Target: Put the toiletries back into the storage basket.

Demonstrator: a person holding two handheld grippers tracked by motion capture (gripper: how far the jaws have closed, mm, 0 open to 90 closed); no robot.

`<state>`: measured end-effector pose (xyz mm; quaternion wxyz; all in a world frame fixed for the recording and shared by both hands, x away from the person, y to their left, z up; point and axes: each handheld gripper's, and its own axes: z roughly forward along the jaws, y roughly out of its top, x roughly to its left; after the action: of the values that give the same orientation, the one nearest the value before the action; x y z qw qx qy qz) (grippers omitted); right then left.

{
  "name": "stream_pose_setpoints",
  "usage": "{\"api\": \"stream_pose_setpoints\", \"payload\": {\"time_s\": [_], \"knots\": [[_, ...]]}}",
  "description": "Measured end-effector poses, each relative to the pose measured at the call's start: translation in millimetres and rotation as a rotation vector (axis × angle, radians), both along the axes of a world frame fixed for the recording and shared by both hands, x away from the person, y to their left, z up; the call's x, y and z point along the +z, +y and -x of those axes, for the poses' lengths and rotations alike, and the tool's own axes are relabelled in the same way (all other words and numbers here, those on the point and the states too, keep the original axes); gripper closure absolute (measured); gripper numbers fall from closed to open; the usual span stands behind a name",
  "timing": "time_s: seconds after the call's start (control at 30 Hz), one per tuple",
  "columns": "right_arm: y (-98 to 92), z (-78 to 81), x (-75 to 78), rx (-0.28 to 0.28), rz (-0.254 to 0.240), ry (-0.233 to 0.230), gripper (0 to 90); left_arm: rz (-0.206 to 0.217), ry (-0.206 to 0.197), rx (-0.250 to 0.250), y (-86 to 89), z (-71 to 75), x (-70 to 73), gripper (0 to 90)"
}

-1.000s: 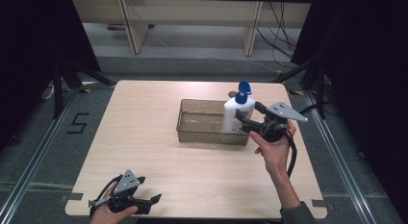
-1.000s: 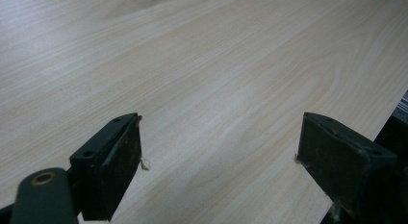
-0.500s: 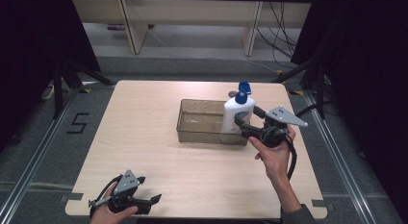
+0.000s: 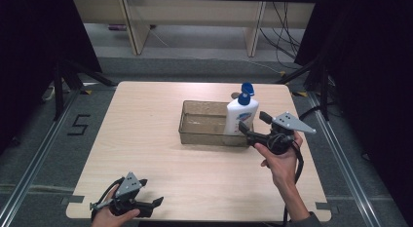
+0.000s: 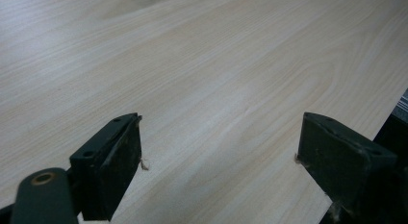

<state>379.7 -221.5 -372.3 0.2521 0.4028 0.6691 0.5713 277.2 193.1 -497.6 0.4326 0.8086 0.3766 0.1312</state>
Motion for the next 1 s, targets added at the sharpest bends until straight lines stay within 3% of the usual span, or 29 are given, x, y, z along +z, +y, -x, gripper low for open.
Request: {"api": "stream_pose_setpoints", "payload": {"time_s": [0.17, 0.33, 0.43, 0.57, 0.6, 0.63, 1.0], "knots": [[1.3, 4.9, 0.0, 0.006, -0.016, 0.007, 15.0, 0.000, -0.001, 0.000, 0.1, -0.1, 0.0, 15.0], [2.4, 8.5, -1.9, 0.019, -0.014, 0.012, 15.0, -0.001, 0.001, -0.002, 0.3, -0.1, 0.2, 15.0], [1.9, 10.1, -3.8, 0.022, 0.015, 0.004, 15.1, -0.001, 0.001, -0.003, 0.5, -0.2, 0.2, 14.9], [3.4, 13.0, -5.6, 0.026, 0.003, 0.007, 15.1, 0.007, 0.001, 0.000, 0.1, -0.2, 0.0, 15.0], [4.5, 15.6, -5.6, 0.025, -0.010, 0.027, 15.1, 0.007, 0.001, 0.000, 0.1, -0.2, 0.0, 14.9], [3.6, 14.7, -6.0, 0.029, 0.002, 0.006, 15.2, 0.008, 0.001, 0.001, 0.2, -0.2, 0.1, 15.0], [9.1, 25.7, -11.0, 0.058, 0.000, 0.024, 15.3, 0.007, 0.002, 0.002, 0.2, -0.3, 0.0, 14.9]]}}
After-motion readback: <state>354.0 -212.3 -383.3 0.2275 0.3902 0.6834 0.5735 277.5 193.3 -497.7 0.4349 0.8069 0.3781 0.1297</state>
